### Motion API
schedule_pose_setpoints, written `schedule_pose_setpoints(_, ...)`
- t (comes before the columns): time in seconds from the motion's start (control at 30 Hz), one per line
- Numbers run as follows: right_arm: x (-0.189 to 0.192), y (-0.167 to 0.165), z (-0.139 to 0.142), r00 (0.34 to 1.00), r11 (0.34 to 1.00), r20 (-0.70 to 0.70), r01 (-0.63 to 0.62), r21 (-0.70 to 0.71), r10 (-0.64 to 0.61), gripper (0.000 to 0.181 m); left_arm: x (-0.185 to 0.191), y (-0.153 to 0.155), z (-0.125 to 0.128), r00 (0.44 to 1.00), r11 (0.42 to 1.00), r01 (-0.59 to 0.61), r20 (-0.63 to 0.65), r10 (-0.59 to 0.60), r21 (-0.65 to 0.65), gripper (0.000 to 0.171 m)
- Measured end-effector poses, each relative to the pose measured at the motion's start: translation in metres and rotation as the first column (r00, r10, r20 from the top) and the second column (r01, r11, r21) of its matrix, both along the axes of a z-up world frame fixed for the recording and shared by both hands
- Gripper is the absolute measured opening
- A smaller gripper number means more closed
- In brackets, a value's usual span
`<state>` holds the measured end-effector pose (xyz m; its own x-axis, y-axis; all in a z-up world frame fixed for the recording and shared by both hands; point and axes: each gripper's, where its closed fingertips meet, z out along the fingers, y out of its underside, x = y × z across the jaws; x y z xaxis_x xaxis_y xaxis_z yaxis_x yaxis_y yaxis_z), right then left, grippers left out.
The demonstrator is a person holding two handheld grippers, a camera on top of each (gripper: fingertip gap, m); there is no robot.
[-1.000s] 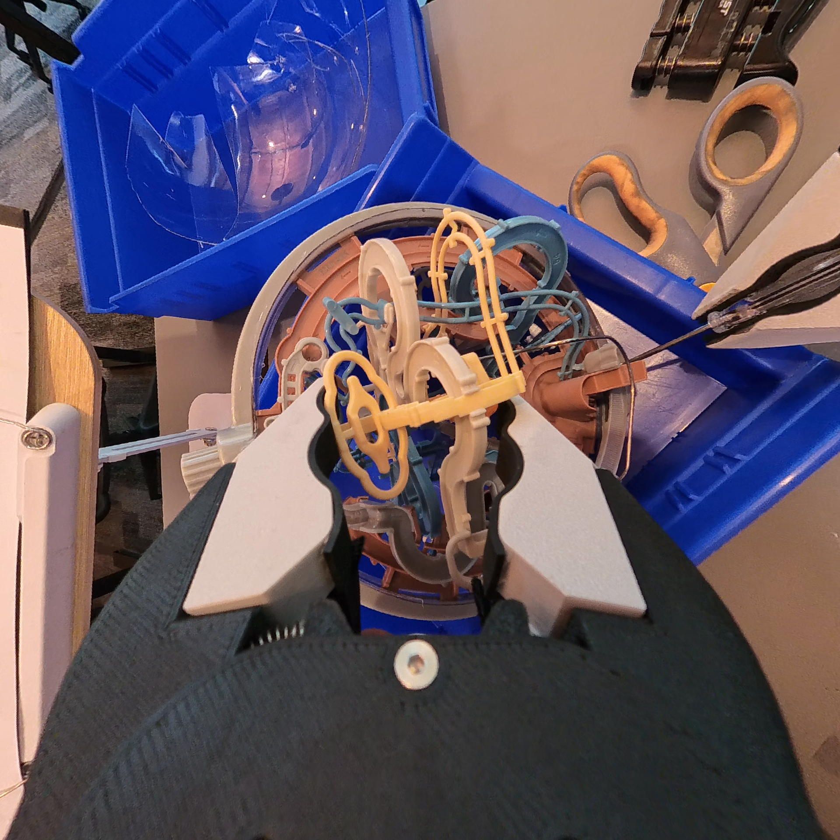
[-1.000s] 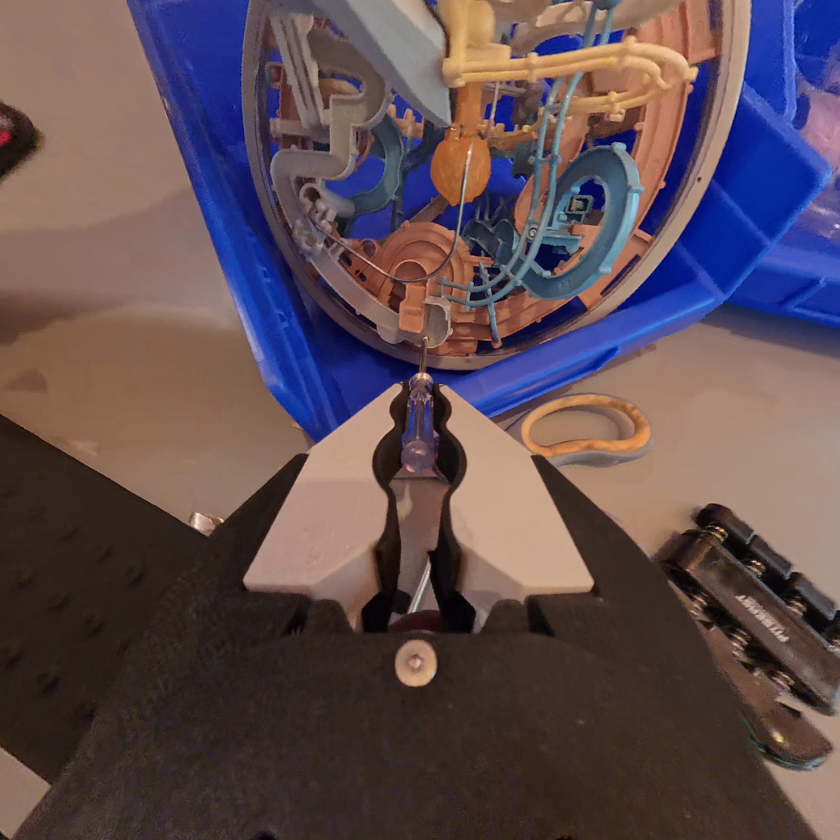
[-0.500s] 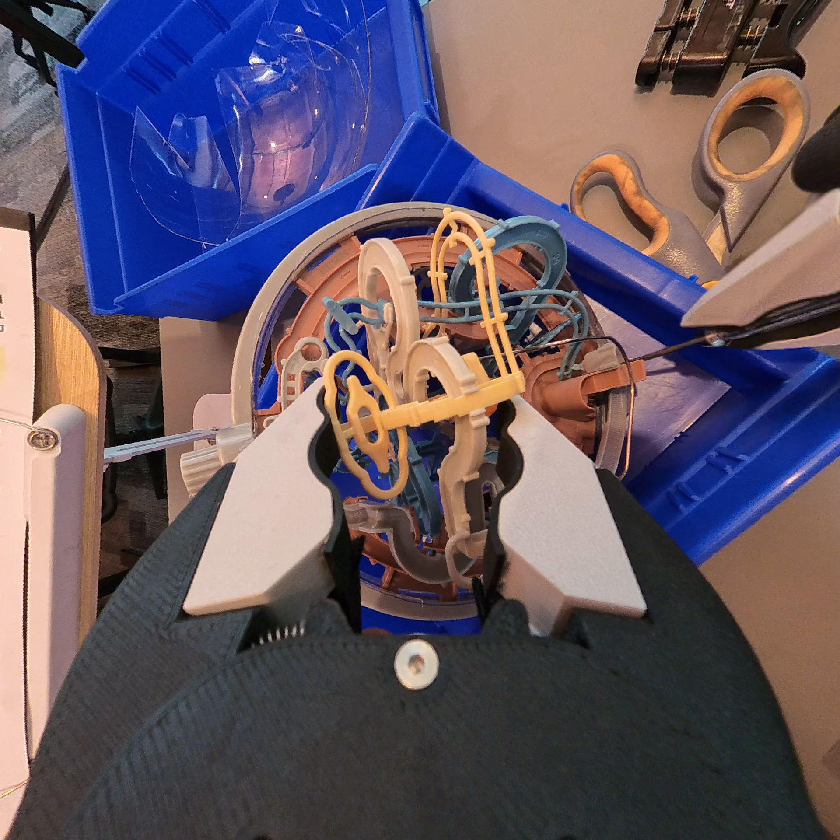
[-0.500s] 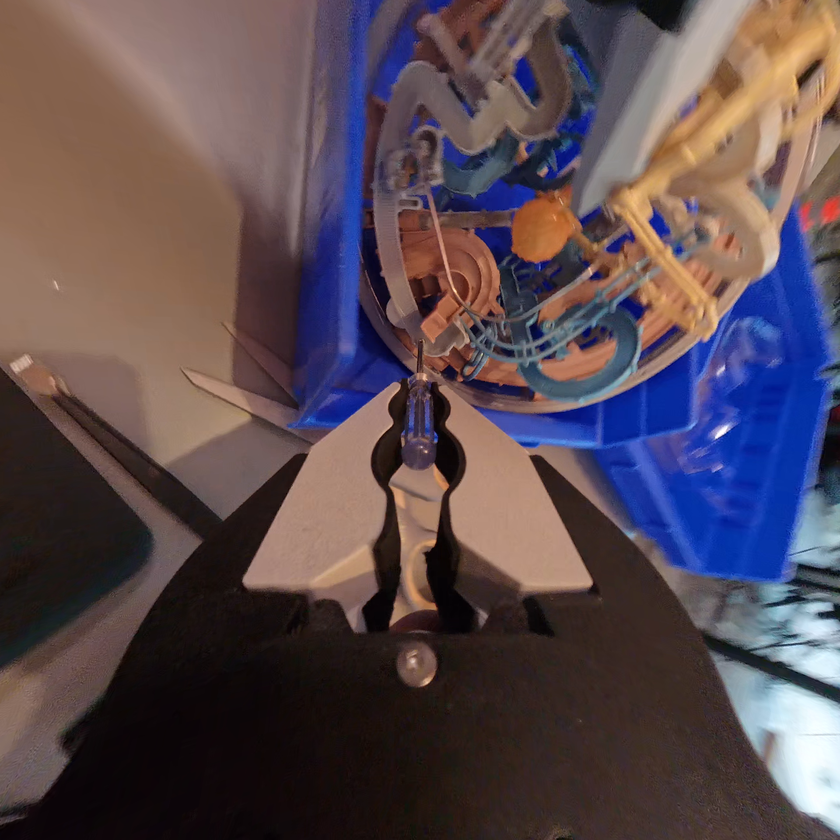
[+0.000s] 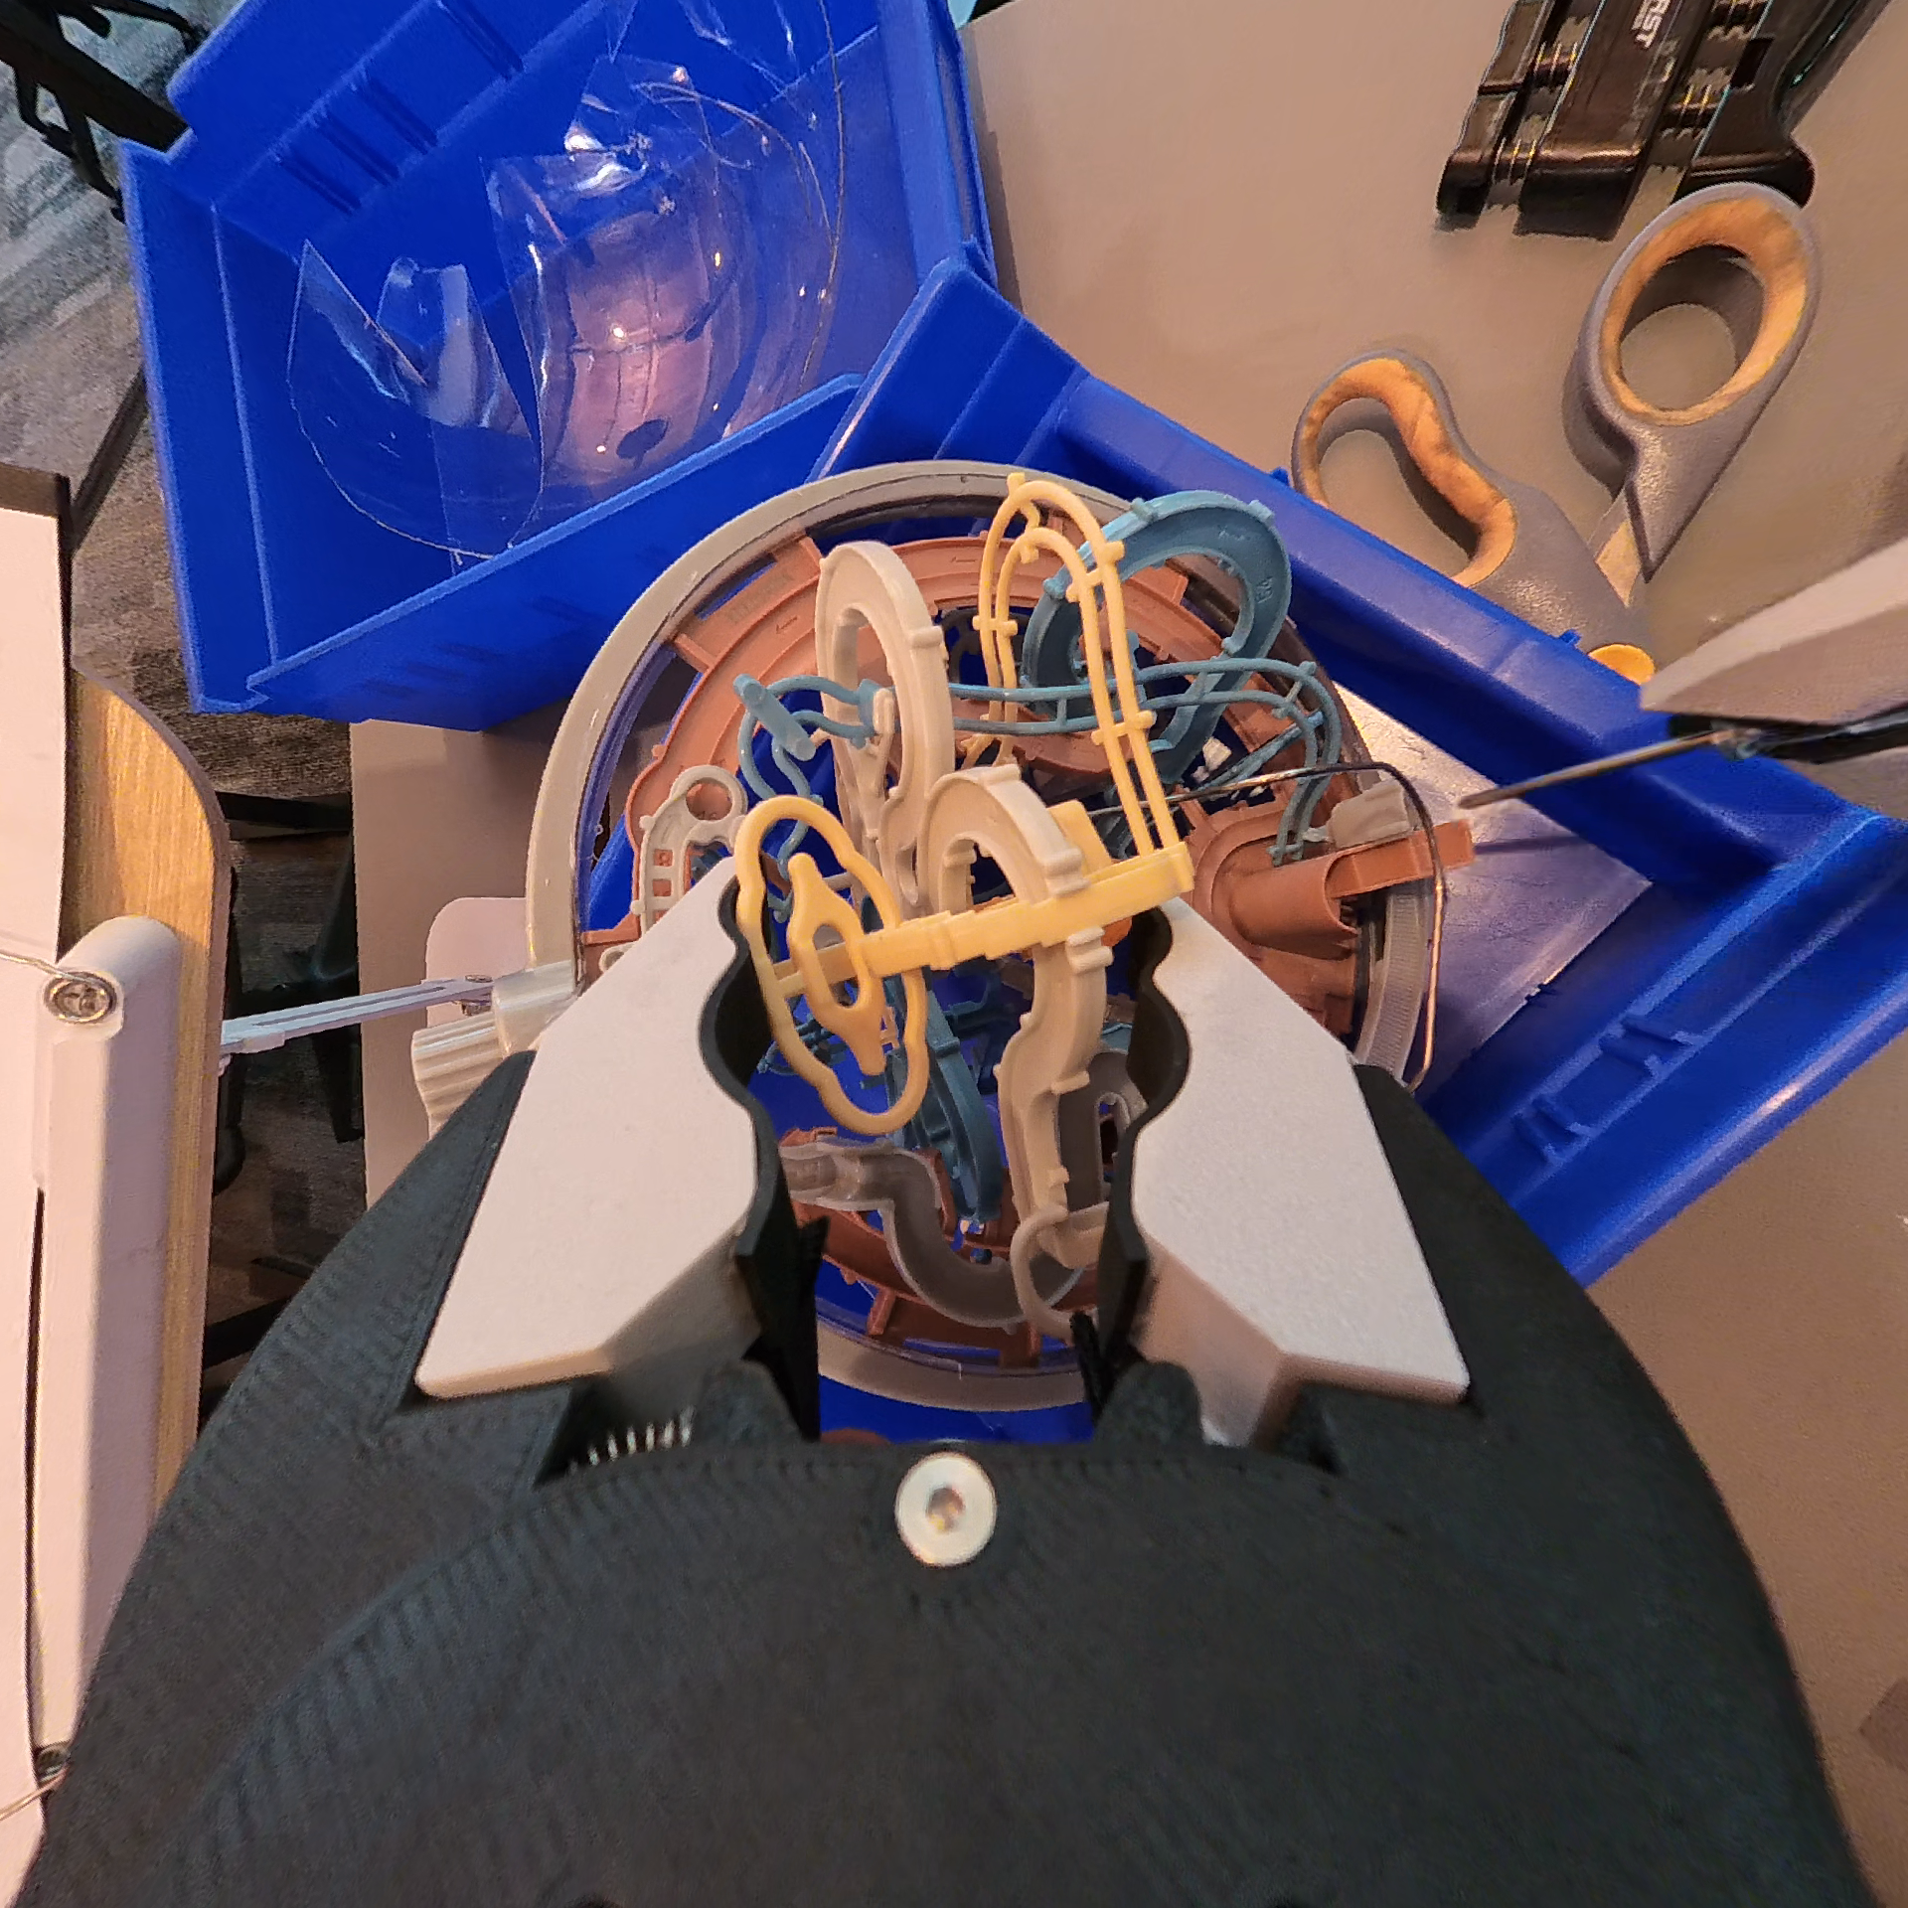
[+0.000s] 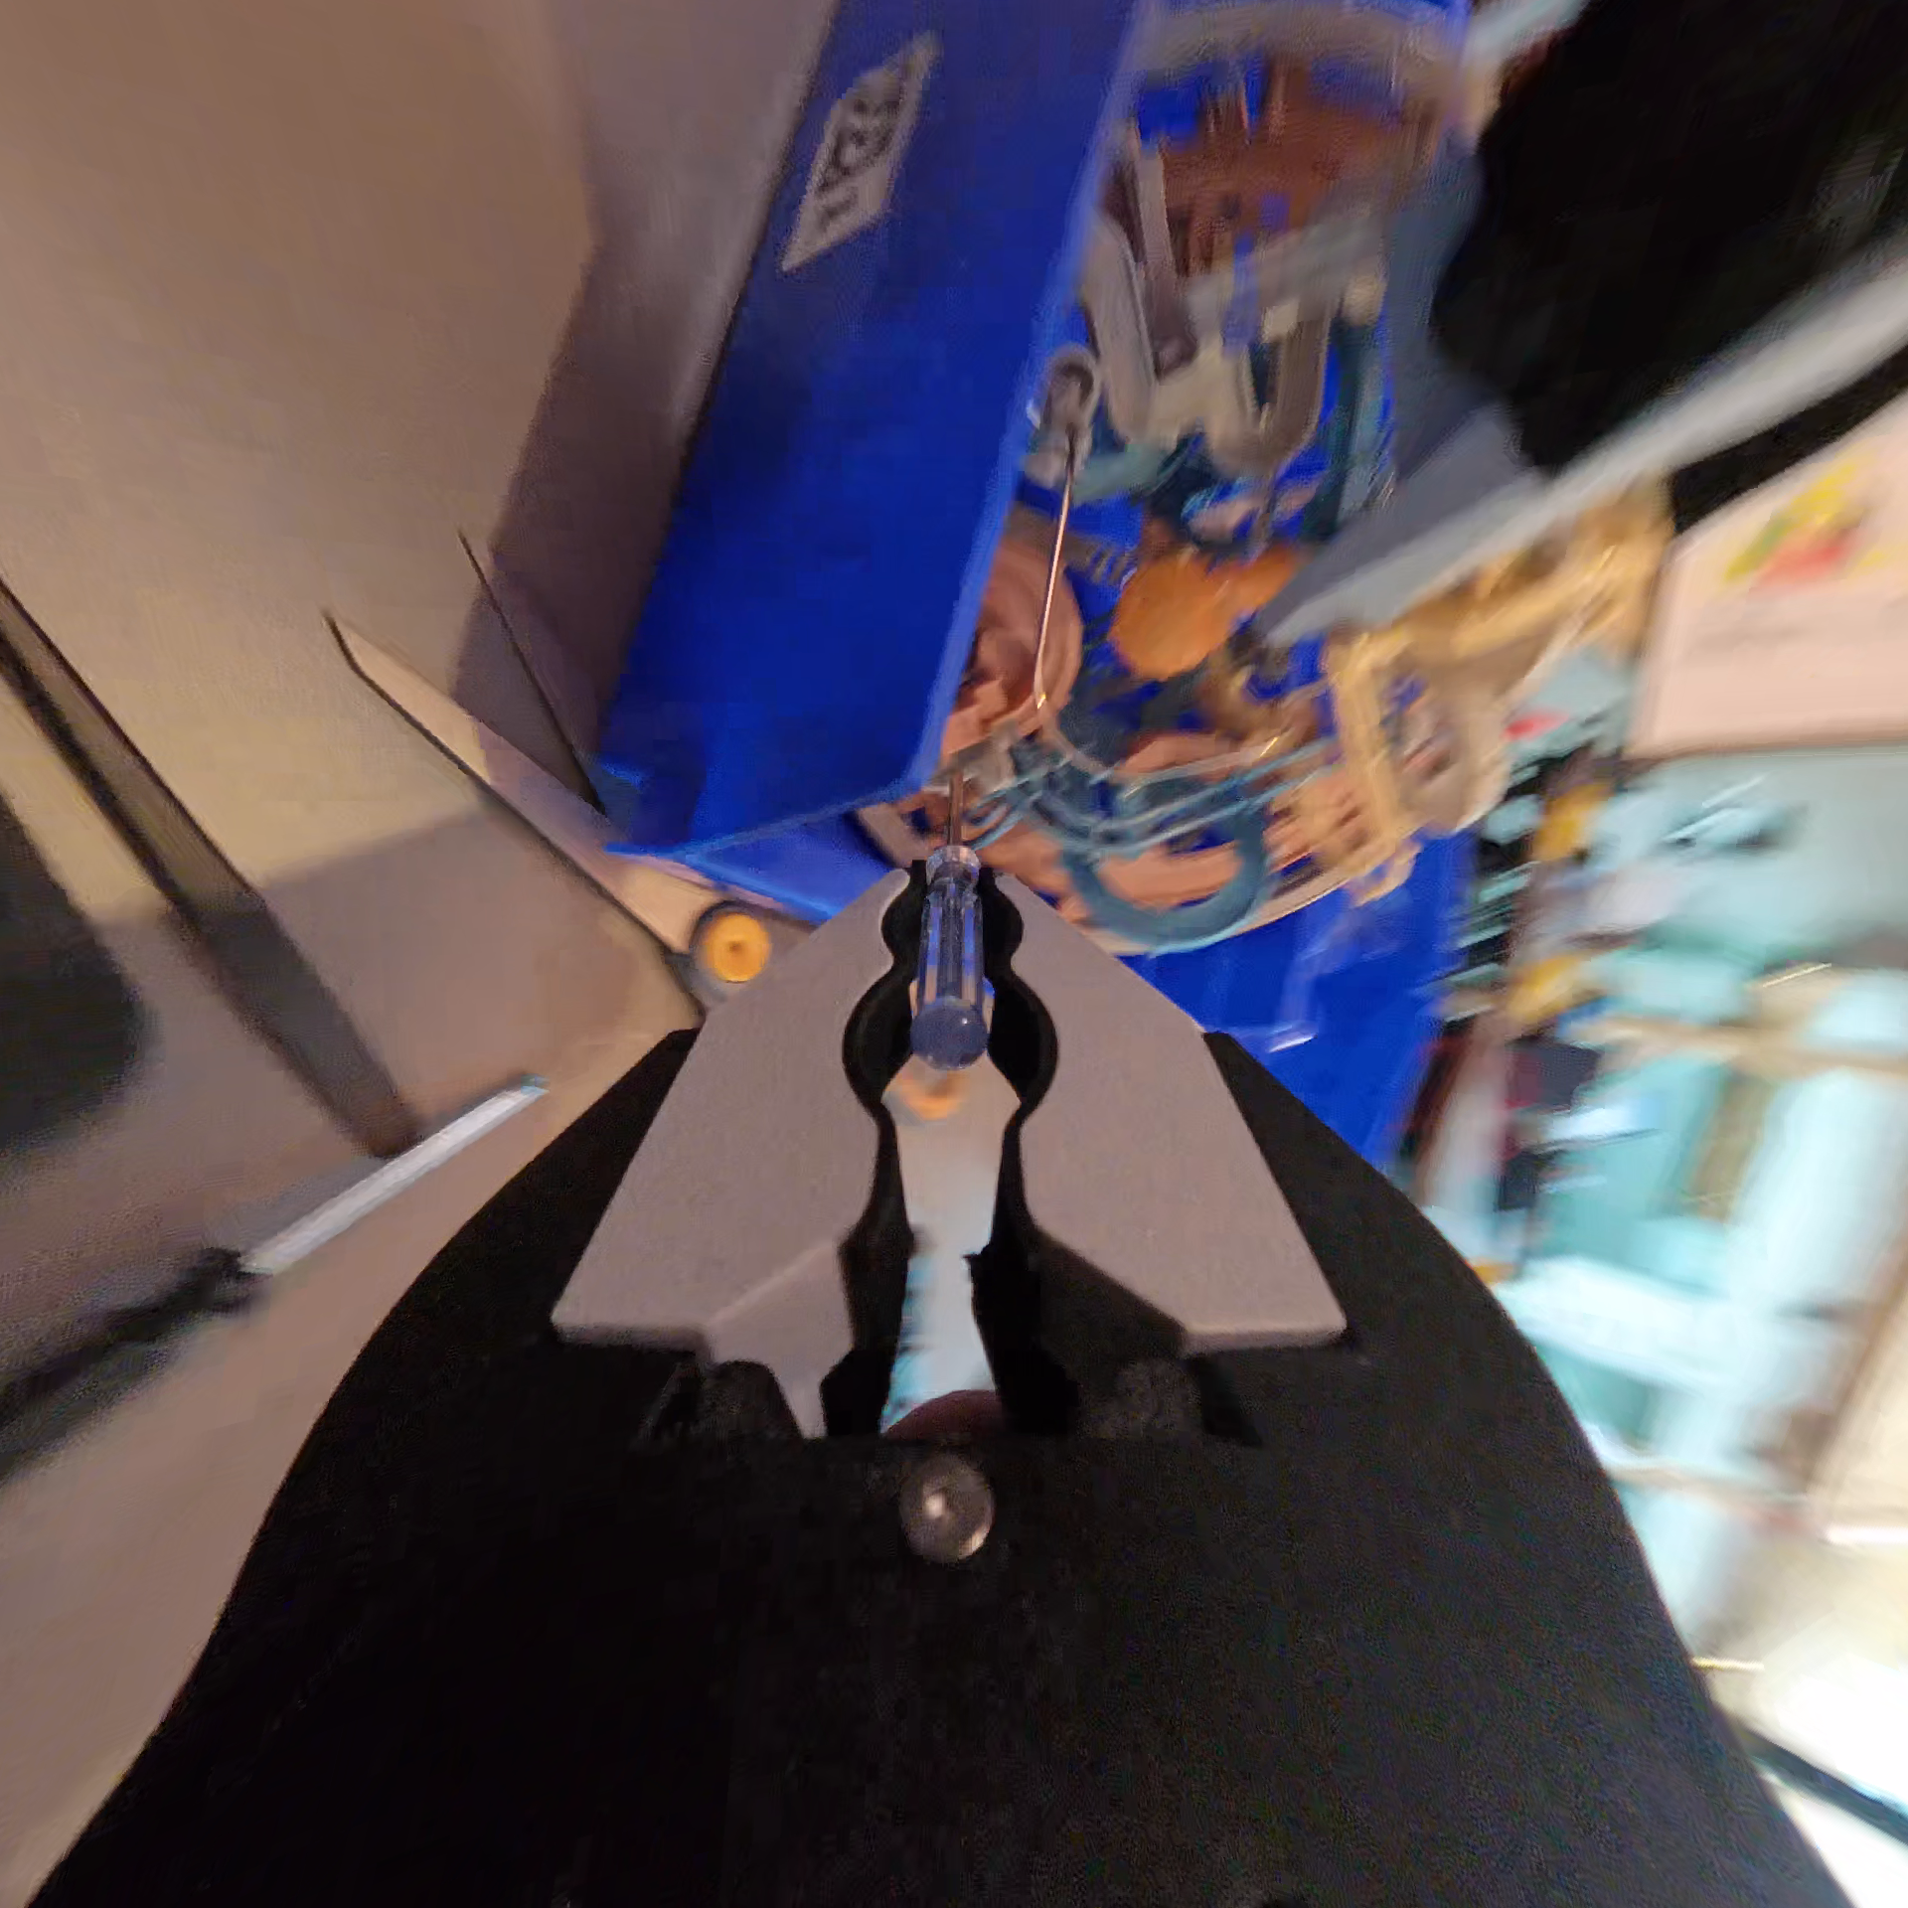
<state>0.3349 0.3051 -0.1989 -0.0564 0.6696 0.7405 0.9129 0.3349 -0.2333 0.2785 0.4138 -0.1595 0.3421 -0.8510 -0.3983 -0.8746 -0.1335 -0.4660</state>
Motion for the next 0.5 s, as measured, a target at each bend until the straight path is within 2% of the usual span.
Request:
schedule_pose_setpoints(0.07,0.003,-0.003,-0.007,0.980,0.977,-0.154,0.092,-0.192,-0.122,0.006,0.000,0.000,0.000,1.000,1.000,-0.001,0.000,0.001,0.001,0.068)
schedule_pose_setpoints(0.17,0.003,-0.001,-0.004,0.888,0.908,-0.359,0.134,-0.397,-0.288,0.006,0.000,0.000,0.000,1.000,1.000,-0.001,0.001,0.001,0.000,0.068)
schedule_pose_setpoints(0.27,0.007,0.004,-0.012,0.842,0.874,-0.391,0.175,-0.454,-0.372,0.006,0.000,0.000,0.000,1.000,1.000,-0.002,-0.001,0.002,0.001,0.068)
schedule_pose_setpoints(0.5,0.000,0.004,-0.016,0.816,0.860,-0.419,0.173,-0.481,-0.399,0.006,0.001,0.000,0.000,1.000,1.000,0.000,0.003,0.000,0.000,0.068)
